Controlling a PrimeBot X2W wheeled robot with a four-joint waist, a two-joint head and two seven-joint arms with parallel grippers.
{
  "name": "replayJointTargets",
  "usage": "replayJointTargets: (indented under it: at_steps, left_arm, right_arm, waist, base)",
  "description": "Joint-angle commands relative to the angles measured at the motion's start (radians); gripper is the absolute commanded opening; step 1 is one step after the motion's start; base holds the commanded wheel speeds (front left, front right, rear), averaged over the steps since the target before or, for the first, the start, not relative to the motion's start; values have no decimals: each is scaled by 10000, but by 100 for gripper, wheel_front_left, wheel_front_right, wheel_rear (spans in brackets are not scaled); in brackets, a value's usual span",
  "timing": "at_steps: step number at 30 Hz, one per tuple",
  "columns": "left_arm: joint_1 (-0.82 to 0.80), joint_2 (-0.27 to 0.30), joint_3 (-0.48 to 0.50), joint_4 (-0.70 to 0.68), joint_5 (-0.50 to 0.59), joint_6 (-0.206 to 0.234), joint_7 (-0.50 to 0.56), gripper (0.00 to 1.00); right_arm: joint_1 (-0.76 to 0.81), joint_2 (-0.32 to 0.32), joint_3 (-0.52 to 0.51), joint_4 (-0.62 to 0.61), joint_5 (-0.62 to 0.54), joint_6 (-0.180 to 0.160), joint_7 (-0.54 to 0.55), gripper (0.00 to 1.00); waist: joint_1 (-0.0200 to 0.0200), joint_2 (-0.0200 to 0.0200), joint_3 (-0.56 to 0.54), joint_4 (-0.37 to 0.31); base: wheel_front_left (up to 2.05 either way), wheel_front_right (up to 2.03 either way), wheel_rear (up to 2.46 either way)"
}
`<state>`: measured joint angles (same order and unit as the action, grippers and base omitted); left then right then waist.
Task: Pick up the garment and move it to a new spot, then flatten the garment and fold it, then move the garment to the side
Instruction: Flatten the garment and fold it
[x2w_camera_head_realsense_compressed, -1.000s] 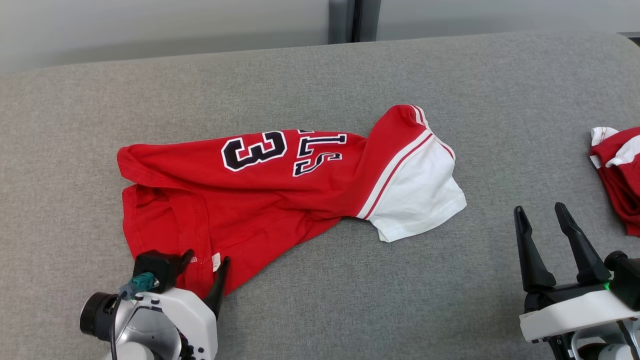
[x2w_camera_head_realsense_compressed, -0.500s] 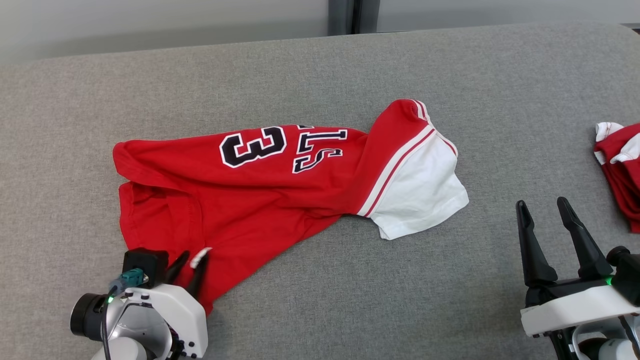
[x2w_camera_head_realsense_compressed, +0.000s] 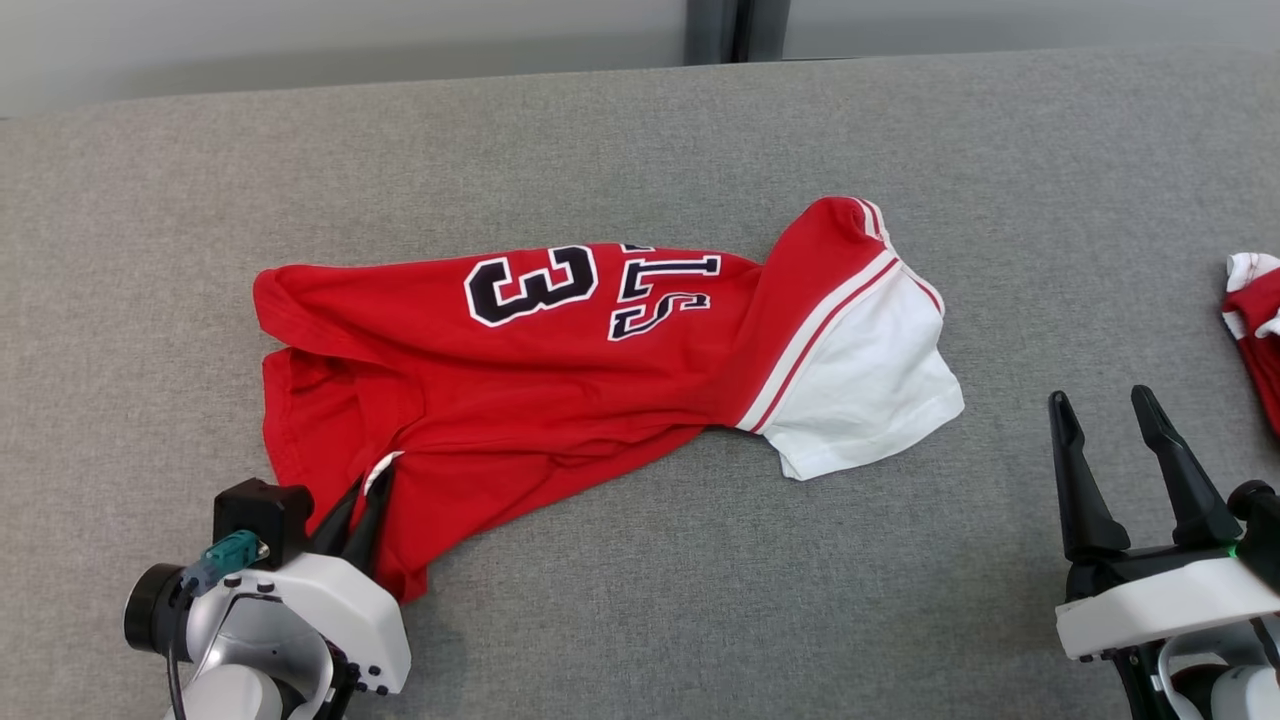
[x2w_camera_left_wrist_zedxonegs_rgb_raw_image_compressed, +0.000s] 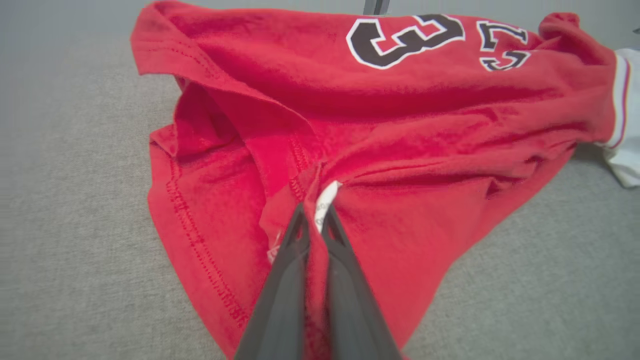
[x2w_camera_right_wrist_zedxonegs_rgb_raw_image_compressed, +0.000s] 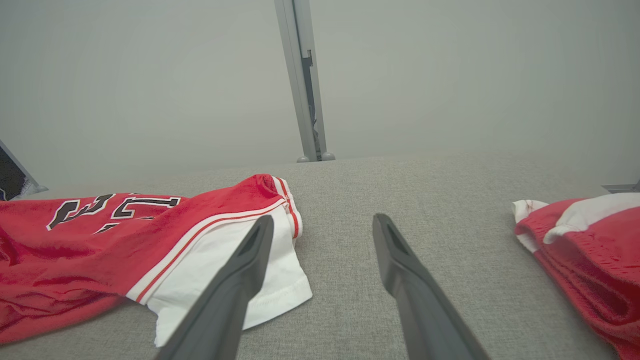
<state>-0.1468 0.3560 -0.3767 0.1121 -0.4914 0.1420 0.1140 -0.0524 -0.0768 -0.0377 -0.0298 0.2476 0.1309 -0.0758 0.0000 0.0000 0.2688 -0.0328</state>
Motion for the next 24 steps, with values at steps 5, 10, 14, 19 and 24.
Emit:
replayJointTargets:
  at_steps: [5,10,14,19,24]
  left_arm:
    - [136,18,-18,-275,-11,26,-189,0]
    - [190,17,-40,-416,-32,78,-239,0]
    - [245,42,-55,-492,-36,95,-233,0]
    - [373,47,-99,-585,-77,147,-238,0]
    - [485,13,-144,-700,-128,152,-312,0]
  right_arm:
    - [-142,-116,-26,97,61,-2,-6,100]
    - [-149,-110,-21,149,75,-2,-17,100]
    - [-111,-113,-27,154,81,-2,-23,100]
    - [12,-100,-45,170,92,-2,-18,100]
    - [146,-78,-60,158,114,-2,6,100]
  waist:
    - [0,0,-32,82]
    - [0,0,-116,56]
    - [0,0,-168,44]
    - [0,0,-337,26]
    - [0,0,-524,9]
  base:
    - [0,0,0]
    - [0,0,0]
    - [0,0,0]
    - [0,0,0]
    - [0,0,0]
